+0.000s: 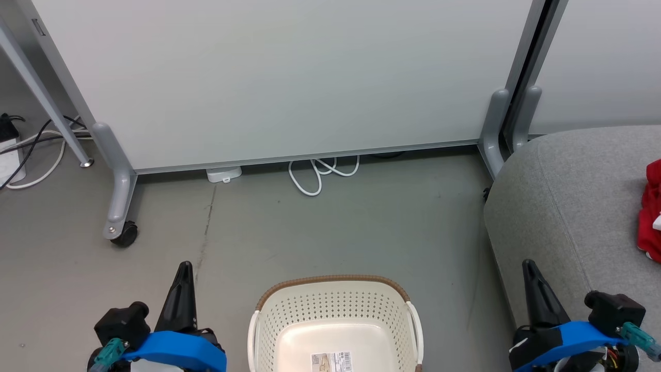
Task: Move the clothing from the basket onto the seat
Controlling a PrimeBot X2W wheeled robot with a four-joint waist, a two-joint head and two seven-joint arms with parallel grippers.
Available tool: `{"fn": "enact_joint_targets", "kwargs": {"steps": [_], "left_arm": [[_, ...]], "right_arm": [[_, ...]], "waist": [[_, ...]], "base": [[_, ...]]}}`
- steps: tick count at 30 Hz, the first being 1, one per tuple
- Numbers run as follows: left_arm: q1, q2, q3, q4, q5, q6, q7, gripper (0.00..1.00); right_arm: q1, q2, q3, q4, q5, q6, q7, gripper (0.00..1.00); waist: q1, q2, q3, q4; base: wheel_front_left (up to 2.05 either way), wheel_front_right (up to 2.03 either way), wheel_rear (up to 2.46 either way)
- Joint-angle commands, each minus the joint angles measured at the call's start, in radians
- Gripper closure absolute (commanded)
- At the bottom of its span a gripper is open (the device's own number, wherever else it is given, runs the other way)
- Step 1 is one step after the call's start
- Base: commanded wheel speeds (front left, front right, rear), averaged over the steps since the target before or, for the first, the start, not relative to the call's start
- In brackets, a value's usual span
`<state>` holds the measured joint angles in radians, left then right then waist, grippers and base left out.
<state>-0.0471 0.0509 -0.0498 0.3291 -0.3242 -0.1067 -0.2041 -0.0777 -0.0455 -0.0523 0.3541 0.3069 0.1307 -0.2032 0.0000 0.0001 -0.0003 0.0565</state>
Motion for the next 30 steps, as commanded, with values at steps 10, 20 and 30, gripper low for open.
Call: {"fn": "enact_joint_targets", "kwargs": {"steps": [10,20,30], "left_arm": [[-0.032,0.000,0.026,-0.031,-0.200,-0.007,0.045,1.00],[-0.038,0.000,0.046,-0.040,-0.358,-0.010,0.084,1.00],[-0.044,0.000,0.066,-0.048,-0.514,-0.012,0.124,1.00]], "right_arm": [[-0.018,-0.004,-0.009,-0.038,0.205,0.000,0.044,1.00],[-0.021,-0.004,-0.016,-0.049,0.365,0.000,0.084,1.00],[-0.024,-0.005,-0.024,-0.060,0.522,0.000,0.123,1.00]], "waist": [[0.0000,-0.0001,0.000,-0.005],[0.0000,-0.0001,0.001,-0.010],[0.0000,-0.0001,0.001,-0.015]], "base": [[0.00,0.00,0.00],[0.00,0.00,0.00],[0.00,0.00,0.00]]}}
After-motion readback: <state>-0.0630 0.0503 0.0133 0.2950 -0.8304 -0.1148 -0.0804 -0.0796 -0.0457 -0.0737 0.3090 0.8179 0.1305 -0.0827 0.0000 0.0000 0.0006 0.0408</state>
